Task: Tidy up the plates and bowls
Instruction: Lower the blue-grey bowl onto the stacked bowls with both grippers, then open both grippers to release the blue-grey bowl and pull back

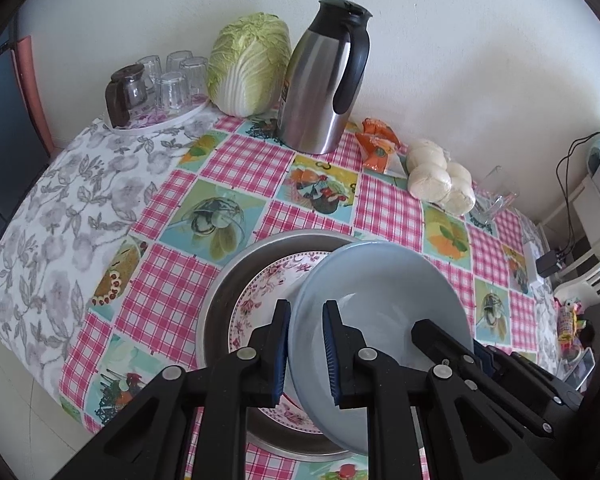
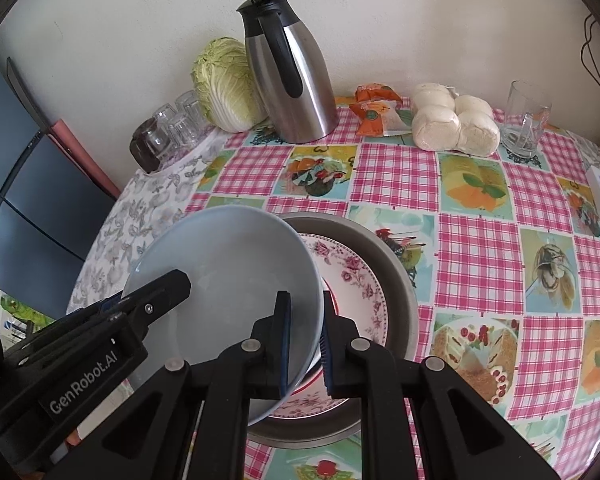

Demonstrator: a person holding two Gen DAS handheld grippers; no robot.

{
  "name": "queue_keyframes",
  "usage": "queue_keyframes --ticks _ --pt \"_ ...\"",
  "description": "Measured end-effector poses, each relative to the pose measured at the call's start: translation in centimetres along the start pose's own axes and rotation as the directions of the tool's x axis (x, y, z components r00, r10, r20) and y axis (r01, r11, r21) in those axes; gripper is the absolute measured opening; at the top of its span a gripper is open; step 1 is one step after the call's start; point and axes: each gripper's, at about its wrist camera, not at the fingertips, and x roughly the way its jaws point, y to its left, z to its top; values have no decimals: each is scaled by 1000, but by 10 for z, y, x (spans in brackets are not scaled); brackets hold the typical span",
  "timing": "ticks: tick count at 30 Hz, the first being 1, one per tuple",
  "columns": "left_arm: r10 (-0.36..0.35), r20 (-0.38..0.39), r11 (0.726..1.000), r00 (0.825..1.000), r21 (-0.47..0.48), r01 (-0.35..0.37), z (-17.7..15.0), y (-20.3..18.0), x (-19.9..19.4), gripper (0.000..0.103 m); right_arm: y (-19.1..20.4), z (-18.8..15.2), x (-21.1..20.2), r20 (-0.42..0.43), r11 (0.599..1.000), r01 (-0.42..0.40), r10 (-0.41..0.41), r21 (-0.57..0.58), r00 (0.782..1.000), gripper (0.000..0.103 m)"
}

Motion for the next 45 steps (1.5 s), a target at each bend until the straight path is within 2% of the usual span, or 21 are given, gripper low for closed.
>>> queue_keyframes --ticks 3,10,12,14,16,17,19,23,25,27,34,38,45 --pt "36 -21 999 999 10 -36 -1 -1 9 18 -4 -1 3 -6 1000 31 -31 1 1000 15" --pt "28 -17 1000 999 5 -28 -1 1 6 24 -6 -1 4 1 999 32 -32 -12 999 15" --pt "32 -2 999 999 1 -32 -1 1 2 51 -7 0 2 4 999 30 -30 -15 1000 15" --pt "36 19 999 999 -3 -36 -1 2 -5 60 -6 0 -2 16 999 35 -35 -18 999 16" --pt "37 34 999 999 -11 -36 -2 4 -10 61 -7 -1 -7 27 999 37 -36 -20 999 26" --pt "39 44 999 998 -17 -38 -4 6 -13 67 -7 -2 -9 31 999 44 -43 -19 999 31" --pt "52 63 998 997 -30 -50 -7 10 -19 76 -10 -5 -12 36 998 66 -66 -20 997 49" --pt "93 98 995 991 -52 -88 -14 20 -28 89 -15 -12 -21 49 998 70 -70 -9 996 61" --pt "112 110 992 988 -64 -105 -19 26 -31 96 -18 -18 -25 61 997 71 -70 -9 996 74" --pt "125 125 991 984 -74 -116 -24 32 -34 103 -19 -25 -27 66 997 77 -76 -17 995 82" --pt "165 164 986 973 -63 -156 -48 48 -32 103 -32 -44 -37 99 996 89 -89 -5 991 94" --pt "195 183 981 964 -51 -188 -58 54 -30 103 -37 -53 -43 116 996 90 -89 3 989 94" --pt "178 195 984 964 -34 -175 -71 63 -26 103 -42 -75 -42 123 993 119 -115 -26 986 94"
